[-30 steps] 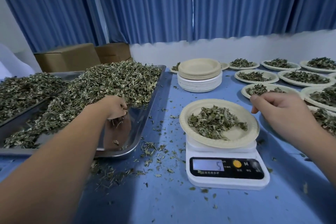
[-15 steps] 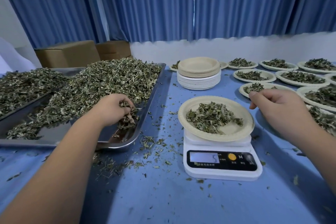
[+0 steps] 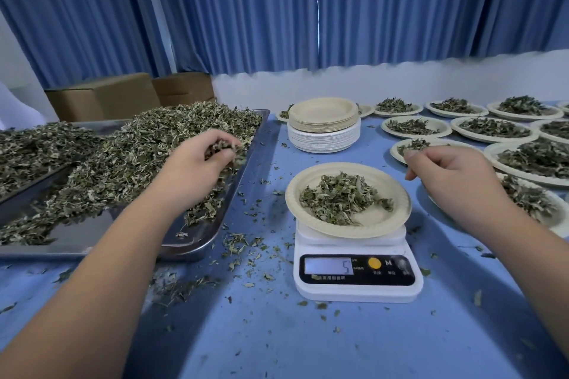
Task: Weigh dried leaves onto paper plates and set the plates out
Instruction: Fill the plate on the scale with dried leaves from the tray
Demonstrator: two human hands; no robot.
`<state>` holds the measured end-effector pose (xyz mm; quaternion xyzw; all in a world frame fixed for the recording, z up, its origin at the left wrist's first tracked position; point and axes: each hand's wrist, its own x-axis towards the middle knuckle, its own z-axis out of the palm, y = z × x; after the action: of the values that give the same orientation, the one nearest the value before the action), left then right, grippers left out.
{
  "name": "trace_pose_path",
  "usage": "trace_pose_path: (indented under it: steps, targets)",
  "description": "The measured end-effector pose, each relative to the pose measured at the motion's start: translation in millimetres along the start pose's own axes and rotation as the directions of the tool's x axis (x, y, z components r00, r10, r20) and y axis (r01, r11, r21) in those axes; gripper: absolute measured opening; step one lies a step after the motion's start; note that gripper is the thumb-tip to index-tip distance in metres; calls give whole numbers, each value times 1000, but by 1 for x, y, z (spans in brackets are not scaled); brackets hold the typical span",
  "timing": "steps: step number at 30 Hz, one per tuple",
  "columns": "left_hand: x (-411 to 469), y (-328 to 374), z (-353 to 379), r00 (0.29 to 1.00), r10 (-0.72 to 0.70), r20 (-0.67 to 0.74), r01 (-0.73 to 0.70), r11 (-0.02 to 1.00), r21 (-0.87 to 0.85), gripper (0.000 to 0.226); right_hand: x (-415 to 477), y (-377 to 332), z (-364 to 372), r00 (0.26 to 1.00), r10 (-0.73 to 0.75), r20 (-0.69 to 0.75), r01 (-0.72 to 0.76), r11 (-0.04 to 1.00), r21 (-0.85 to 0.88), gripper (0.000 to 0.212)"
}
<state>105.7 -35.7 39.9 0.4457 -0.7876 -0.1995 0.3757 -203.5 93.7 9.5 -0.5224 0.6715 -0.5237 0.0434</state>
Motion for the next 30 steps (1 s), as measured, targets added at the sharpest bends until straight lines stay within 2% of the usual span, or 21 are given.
trace_pose_path:
  steps: [4,8,10,12,14,18,22,30]
  targets:
    - [-3,45,24,989,140,55,-137,989,-50,23,-1,-1,1,1000,-23,11,23,999,23,40]
    - [-3,76,53,962,216,169,-204,975,-85,20,-1,-3,1,1000,-29,-2,29,999,39,39]
    - [-4,84,66,944,214,251,-209,977,-50,19,-1,-3,1,999,-40,-9,41,999,31,39]
    - [-4,86,74,917,229,327,-249,968,23,28,-1,-4,0,999,-46,-4,46,998,33,39]
    - [-6,84,75,901,265,343,-301,952,56,36,-1,-4,0,999,-42,3,42,998,45,39]
    - [-6,77,66,931,307,196,-310,950,-13,34,0,-4,0,1000,-22,12,21,999,43,40]
    - [-7,63,59,957,287,31,-286,957,-49,26,-2,-2,-1,999,-18,30,17,999,44,41]
    - [-8,25,51,978,195,-76,-181,970,163,20,-3,-3,1,999,-24,24,22,999,48,41]
